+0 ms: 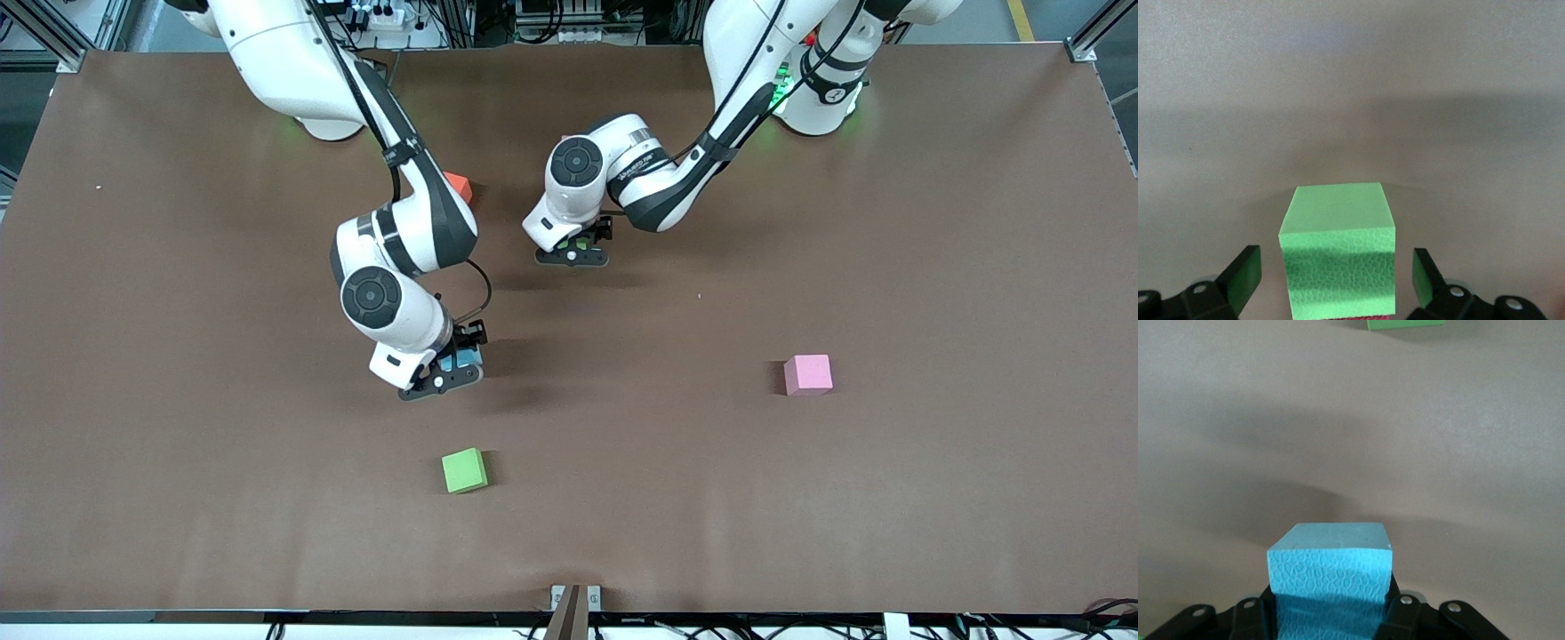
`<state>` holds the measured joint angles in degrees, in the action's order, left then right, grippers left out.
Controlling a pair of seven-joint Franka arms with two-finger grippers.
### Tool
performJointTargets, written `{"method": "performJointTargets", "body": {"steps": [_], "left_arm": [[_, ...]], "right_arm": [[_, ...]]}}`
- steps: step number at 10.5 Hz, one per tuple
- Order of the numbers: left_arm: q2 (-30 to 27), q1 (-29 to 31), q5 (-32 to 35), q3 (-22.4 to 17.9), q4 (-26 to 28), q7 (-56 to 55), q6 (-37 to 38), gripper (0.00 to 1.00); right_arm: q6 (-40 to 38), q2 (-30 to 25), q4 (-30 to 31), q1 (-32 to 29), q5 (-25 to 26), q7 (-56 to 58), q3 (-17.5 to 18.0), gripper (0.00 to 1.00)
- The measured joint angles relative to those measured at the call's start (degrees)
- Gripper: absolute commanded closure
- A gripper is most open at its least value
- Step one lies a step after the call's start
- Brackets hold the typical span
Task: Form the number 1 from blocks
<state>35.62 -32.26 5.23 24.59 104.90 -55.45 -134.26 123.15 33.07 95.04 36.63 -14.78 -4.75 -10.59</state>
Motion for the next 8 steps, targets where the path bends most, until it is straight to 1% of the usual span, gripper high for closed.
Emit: {"method": "performJointTargets", "body": {"steps": [1, 2, 3, 4, 6, 8], "left_arm": [[-0.64, 0.19, 0.00, -0.02, -0.45, -0.47, 0.15, 0.00], [-2.52, 1.30, 0.00, 0.09, -1.10, -0.89, 1.61, 0.00], [-5.50, 3.92, 0.01, 0.65, -1.56, -0.88, 4.27, 0.00], [-9.12, 8.35, 0.05, 1.90, -1.46, 0.05, 7.02, 0.00], [-15.49, 19.82, 0.08, 4.04, 0.16, 7.17, 10.14, 0.00], [-18.08, 28.53, 0.08, 4.28, 1.33, 15.04, 11.98, 0.00]], "right_arm": [[0.01, -0.25, 0.27, 0.66, 0.00, -1.60, 0.01, 1.00], [0.08, -0.28, 0.36, 1.67, -0.01, -3.26, 0.05, 1.00], [0.22, -0.28, 0.47, 2.92, -0.02, -5.69, 0.13, 1.00], [0.83, -0.27, 0.59, 4.58, -0.03, -8.45, 0.23, 1.00], [2.83, -0.18, 0.86, 8.85, -0.03, -14.72, 0.35, 1.00], [6.05, 0.56, 1.62, 13.80, -0.03, -21.70, 0.46, 1.00]]}}
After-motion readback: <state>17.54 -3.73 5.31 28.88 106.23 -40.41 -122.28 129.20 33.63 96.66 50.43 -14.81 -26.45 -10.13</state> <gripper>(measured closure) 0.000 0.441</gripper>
